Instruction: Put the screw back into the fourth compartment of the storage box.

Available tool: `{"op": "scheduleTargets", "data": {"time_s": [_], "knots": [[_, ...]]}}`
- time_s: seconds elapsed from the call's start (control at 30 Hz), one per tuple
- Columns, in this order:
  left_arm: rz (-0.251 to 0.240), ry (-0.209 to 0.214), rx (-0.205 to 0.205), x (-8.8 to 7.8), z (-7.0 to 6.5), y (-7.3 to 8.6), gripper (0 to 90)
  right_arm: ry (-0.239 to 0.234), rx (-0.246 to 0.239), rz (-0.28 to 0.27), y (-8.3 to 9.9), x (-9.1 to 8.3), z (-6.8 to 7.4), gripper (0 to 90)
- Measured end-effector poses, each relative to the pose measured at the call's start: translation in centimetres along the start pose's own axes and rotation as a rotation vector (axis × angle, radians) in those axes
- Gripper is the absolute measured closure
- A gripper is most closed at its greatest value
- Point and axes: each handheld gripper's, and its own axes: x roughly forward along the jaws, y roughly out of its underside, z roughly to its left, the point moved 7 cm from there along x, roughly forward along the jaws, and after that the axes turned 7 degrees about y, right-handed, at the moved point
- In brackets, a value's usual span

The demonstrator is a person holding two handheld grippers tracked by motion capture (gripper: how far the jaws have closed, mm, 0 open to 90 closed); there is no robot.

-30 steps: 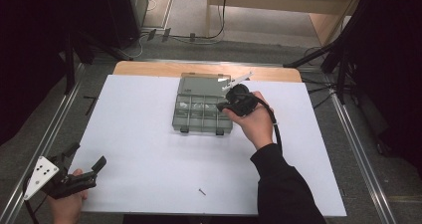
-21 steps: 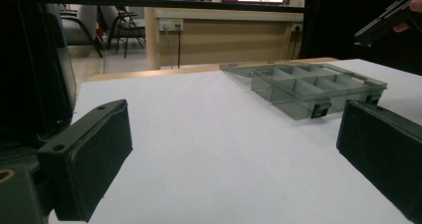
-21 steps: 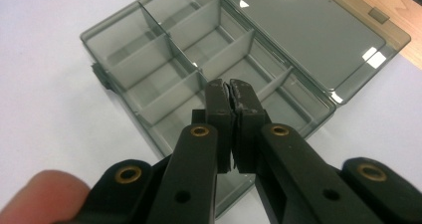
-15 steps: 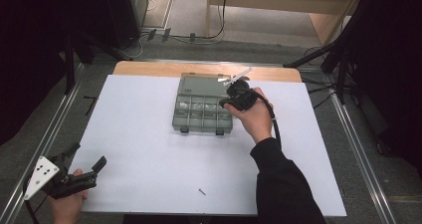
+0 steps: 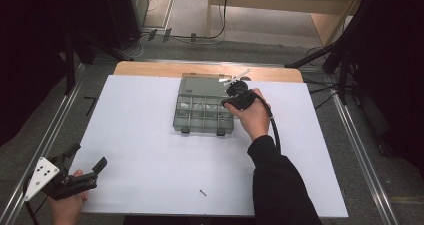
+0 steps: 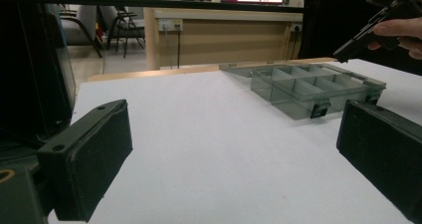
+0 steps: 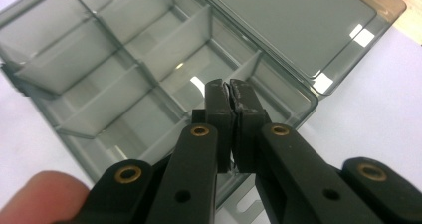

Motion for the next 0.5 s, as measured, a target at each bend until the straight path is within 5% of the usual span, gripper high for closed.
{"op": "scheduleTargets", "data": {"time_s": [0.5], "knots": [[0.000, 0.001, -0.002, 0.0, 0.1, 0.0, 1.2, 0.006, 0.022, 0.034, 0.7, 2.5, -0.8, 89.7]]}}
